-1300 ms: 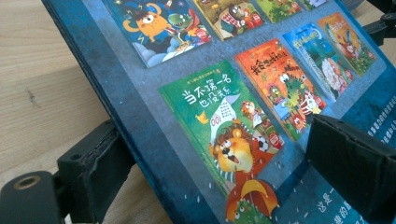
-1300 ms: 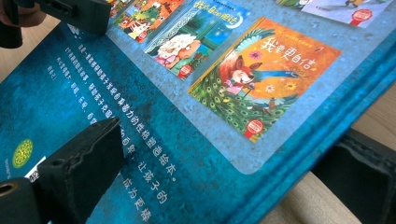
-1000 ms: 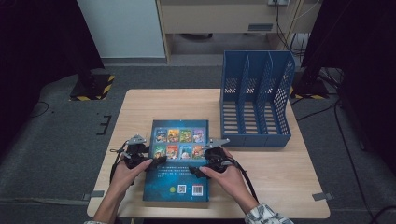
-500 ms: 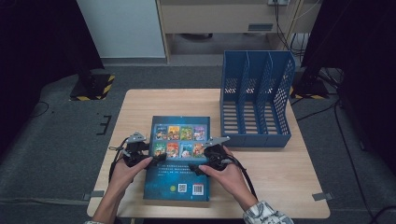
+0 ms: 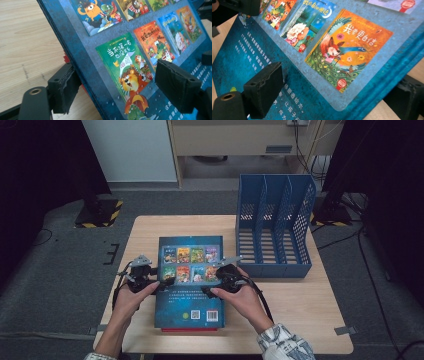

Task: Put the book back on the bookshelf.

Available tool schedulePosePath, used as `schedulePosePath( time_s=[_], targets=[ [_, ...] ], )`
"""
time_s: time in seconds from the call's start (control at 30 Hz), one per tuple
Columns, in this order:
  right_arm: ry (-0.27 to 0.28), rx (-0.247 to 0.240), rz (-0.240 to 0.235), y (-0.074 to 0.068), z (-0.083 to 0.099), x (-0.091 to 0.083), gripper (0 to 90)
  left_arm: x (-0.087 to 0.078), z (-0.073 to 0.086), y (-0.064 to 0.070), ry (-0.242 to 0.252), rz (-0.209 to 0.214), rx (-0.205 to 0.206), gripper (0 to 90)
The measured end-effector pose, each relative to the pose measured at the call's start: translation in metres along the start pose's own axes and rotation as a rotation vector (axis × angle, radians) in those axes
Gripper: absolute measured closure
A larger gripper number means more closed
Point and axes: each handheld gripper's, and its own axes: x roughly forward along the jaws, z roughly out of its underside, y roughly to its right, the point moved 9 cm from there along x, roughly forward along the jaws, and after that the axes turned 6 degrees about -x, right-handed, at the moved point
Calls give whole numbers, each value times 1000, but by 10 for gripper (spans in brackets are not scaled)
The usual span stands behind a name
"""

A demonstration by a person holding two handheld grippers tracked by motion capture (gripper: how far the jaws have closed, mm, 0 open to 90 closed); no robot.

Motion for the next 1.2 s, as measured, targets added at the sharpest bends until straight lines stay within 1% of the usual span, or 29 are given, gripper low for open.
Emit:
schedulePosePath(
  time_s=[0.13,0.17,0.27,0.3,0.33,0.37,0.43,0.53,0.63,0.73,0.83,0.97,1.03,1.1,1.2],
  targets=[
    [1,-14,18,5,-8,-2,115,-5,-8,0,11,-1,13,237],
    [3,-14,24,6,-10,-3,117,-5,-9,0,13,-2,14,251],
    [-6,-13,35,9,-15,-3,116,-6,-14,-1,12,-9,26,257],
    [-7,-18,43,10,-16,-3,114,-6,-16,-2,12,-14,24,264],
    [-10,-19,50,10,-17,-4,114,-6,-17,-2,13,-18,32,268],
    [-5,-26,69,10,-20,-4,106,-7,-18,-2,15,-20,32,276],
    [-2,-25,76,10,-21,-4,105,-8,-19,-3,21,-23,33,281],
    [0,-27,76,11,-24,-3,113,-10,-20,-4,13,-28,39,291],
    [15,-22,68,12,-27,-4,154,-12,-22,-7,15,-36,36,293],
    [23,-24,58,12,-30,-6,188,-14,-25,-9,15,-44,44,296],
    [32,-34,59,14,-34,-8,214,-16,-29,-10,23,-47,51,304],
    [36,-39,60,15,-40,-11,226,-19,-36,-9,34,-45,57,316],
    [42,-45,58,16,-45,-13,245,-20,-40,-10,39,-48,59,335],
    [46,-41,58,17,-47,-14,253,-22,-42,-10,40,-56,68,341],
    [46,-43,61,19,-51,-17,270,-26,-46,-11,55,-54,58,376]
  ],
)
